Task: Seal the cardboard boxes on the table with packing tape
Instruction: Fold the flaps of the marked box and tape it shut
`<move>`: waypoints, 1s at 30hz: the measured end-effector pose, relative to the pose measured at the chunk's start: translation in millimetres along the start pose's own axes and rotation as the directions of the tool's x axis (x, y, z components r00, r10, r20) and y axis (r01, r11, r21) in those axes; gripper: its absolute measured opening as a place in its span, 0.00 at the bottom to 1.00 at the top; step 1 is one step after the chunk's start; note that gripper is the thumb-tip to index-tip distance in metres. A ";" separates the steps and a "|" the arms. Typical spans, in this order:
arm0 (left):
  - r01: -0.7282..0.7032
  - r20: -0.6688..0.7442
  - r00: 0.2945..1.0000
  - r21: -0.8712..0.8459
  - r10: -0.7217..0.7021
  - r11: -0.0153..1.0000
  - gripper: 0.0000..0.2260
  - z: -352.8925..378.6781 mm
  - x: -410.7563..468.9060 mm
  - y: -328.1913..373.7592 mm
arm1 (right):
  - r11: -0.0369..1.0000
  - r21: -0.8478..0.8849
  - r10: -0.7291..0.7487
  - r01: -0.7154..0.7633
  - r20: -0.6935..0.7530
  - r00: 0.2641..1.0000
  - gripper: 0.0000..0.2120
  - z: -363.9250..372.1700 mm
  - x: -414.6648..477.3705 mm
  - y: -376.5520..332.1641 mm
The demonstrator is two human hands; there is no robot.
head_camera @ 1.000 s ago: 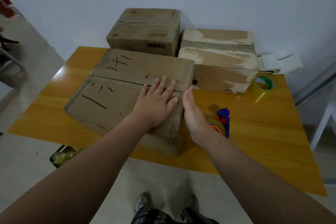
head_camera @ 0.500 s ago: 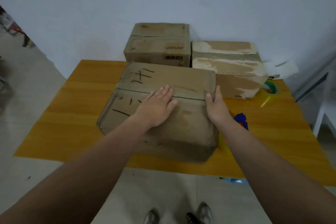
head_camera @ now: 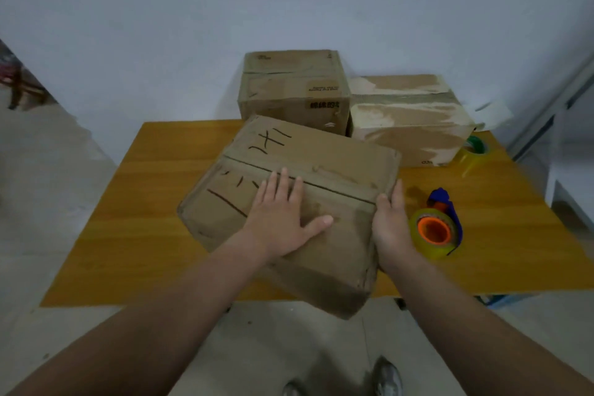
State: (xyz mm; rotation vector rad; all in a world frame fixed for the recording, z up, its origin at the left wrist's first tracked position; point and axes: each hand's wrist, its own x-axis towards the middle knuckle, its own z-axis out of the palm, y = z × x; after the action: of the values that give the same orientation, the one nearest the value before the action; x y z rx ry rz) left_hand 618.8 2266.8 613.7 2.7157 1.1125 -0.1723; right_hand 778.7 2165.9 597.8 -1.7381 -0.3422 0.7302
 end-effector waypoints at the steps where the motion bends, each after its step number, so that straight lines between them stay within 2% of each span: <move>1: -0.047 0.031 0.998 -0.011 0.047 0.999 0.52 4.4 -7.2 12.2 | 0.999 0.034 0.000 0.001 -0.020 1.000 0.26 7.9 -13.0 5.4; 4: -0.115 0.102 0.988 0.022 0.112 0.993 0.54 12.0 -18.8 35.5 | 0.995 0.078 0.066 -0.065 -0.021 0.998 0.29 13.8 -22.9 13.2; 6: -0.116 0.135 0.985 0.026 0.112 0.993 0.54 8.0 -19.8 38.3 | 0.994 -0.041 0.096 -0.097 -0.029 0.995 0.32 2.7 -7.7 8.3; 8: -0.127 0.171 0.978 0.025 0.120 0.992 0.53 2.4 -18.1 37.0 | 0.952 -0.306 -0.049 0.033 -0.046 0.998 0.33 -16.5 11.5 -0.6; 10: -0.172 0.205 0.965 0.029 0.163 0.985 0.51 -1.0 -17.8 34.9 | 0.785 -0.561 -0.263 0.262 0.081 0.962 0.29 -34.1 25.0 -4.8; 11: -0.202 0.214 0.958 0.030 0.191 0.979 0.50 -1.6 -18.8 33.6 | 0.695 -0.626 -0.313 0.353 0.178 0.933 0.27 -41.2 29.6 -4.2; 12: -0.230 0.219 0.951 0.028 0.219 0.973 0.50 -2.0 -20.8 31.9 | 0.650 -0.635 -0.331 0.417 0.257 0.908 0.25 -48.0 32.9 -1.5; 14: -0.276 0.225 0.938 0.022 0.264 0.961 0.48 -2.3 -26.2 28.8 | 0.660 -0.586 -0.371 0.470 0.290 0.882 0.24 -59.7 29.2 5.9; 16: -0.284 0.196 0.942 0.031 0.273 0.958 0.48 -0.8 -33.2 32.2 | 0.647 -0.616 -0.430 0.449 0.192 0.882 0.23 -65.6 18.0 15.2; 19: -0.210 0.059 0.977 0.070 0.206 0.975 0.49 8.0 -40.9 61.9 | 0.582 -0.747 -0.475 0.320 0.007 0.880 0.21 -62.1 -4.2 25.4; 21: -0.163 -0.024 0.986 0.135 0.168 0.977 0.44 16.2 -41.2 90.1 | 0.596 -0.736 -0.501 0.322 -0.027 0.865 0.19 -60.5 -14.5 27.5; 24: -0.101 -0.083 0.990 0.144 0.114 0.984 0.37 25.8 -35.1 119.8 | 0.772 -0.484 -0.449 0.412 0.044 0.892 0.11 -74.1 -4.9 29.1; 26: -0.048 -0.114 0.991 0.135 0.064 0.990 0.37 29.2 -32.7 128.3 | 0.860 -0.387 -0.356 0.332 0.010 0.934 0.09 -91.0 16.6 34.9; 28: -0.020 -0.147 0.988 0.138 0.040 0.990 0.35 30.9 -30.6 133.9 | 0.835 -0.488 -0.313 0.253 -0.044 0.949 0.12 -110.7 43.5 50.2; 30: -0.001 -0.158 0.987 0.138 0.023 0.990 0.33 31.7 -28.1 135.4 | 0.753 -0.645 -0.235 0.129 -0.081 0.969 0.19 -130.2 72.7 67.7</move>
State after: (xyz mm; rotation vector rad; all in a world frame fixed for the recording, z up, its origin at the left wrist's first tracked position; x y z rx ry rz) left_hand 693.1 2146.2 607.2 2.9020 1.1660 -0.0311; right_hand 906.6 2088.5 531.2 -2.3476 -0.7028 0.3328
